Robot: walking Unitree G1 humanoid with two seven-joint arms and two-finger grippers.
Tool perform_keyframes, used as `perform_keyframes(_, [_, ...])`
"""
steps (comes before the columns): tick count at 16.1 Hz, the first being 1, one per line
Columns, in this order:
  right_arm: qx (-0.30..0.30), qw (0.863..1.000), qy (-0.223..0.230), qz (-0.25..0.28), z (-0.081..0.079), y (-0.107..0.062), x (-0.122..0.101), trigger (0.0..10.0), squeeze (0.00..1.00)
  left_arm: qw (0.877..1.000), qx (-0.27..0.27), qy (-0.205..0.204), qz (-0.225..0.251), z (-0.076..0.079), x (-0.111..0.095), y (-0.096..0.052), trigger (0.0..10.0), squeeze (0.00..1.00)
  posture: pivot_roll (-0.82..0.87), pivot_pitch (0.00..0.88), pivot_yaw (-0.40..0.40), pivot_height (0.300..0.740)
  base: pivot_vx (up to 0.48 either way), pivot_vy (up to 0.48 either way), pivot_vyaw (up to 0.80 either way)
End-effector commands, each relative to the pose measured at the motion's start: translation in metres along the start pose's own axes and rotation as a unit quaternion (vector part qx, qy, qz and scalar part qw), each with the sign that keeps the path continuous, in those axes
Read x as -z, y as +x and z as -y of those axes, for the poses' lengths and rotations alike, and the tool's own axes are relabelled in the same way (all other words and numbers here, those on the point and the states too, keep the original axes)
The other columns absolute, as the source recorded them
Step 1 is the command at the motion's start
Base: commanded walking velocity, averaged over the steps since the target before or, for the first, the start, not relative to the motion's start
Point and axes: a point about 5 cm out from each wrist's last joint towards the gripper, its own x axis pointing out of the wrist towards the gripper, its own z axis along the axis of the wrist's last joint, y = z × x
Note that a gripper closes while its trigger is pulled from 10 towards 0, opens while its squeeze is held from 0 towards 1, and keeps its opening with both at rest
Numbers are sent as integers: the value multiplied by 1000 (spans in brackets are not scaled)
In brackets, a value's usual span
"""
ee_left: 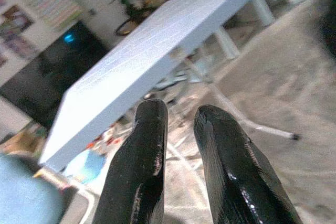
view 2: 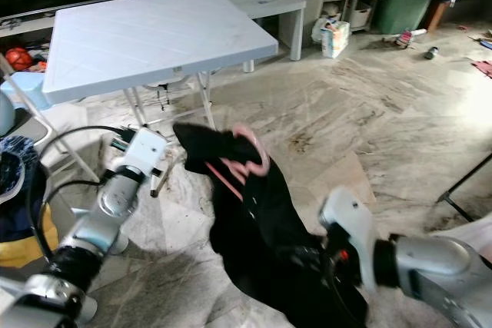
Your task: Hang hanger
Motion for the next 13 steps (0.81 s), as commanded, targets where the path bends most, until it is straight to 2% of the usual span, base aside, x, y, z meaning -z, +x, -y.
perform_keyframes(1, [-16,999,-33,10,-6,-7,-9,10000,0,1000,-21,1,-4,-11,0,5,10000,0,-144,12,15,740,0,0,0])
perform_keyframes(2, [-30,999,-38,-15,-9,-15,-1,10000,0,1000,-30,0,-8,-18,2,7,10000,0,-144,12,15,740,0,0,0])
perform_keyframes(4, [-49,997,-43,-38,-13,-20,5,10000,0,999,-34,-1,-7,-21,1,8,10000,0,-144,12,15,740,0,0,0])
perform_keyframes(5, [-30,997,-45,-55,-9,-23,10,10000,0,1000,-29,-2,11,-18,-6,8,10000,0,-149,15,17,740,0,0,0])
perform_keyframes(8, [76,996,-49,10,17,-10,-5,10000,0,998,18,-36,50,12,-23,2,10000,0,-154,13,19,740,0,0,0])
perform_keyframes(9, [122,989,-33,70,27,4,-21,10000,0,994,54,-61,75,34,-35,-4,10000,0,-151,12,19,740,0,0,0])
perform_keyframes(11, [123,987,-39,94,25,13,-30,10000,0,992,62,-73,86,41,-41,-6,10000,0,-151,12,19,740,0,0,0])
perform_keyframes(12, [99,988,-47,106,16,26,-35,10000,0,984,92,-90,126,49,-58,-7,10000,0,-147,8,18,740,0,0,0])
perform_keyframes(13, [98,989,-48,104,16,29,-34,10000,0,982,97,-95,131,50,-61,-7,10000,0,-147,8,18,740,0,0,0])
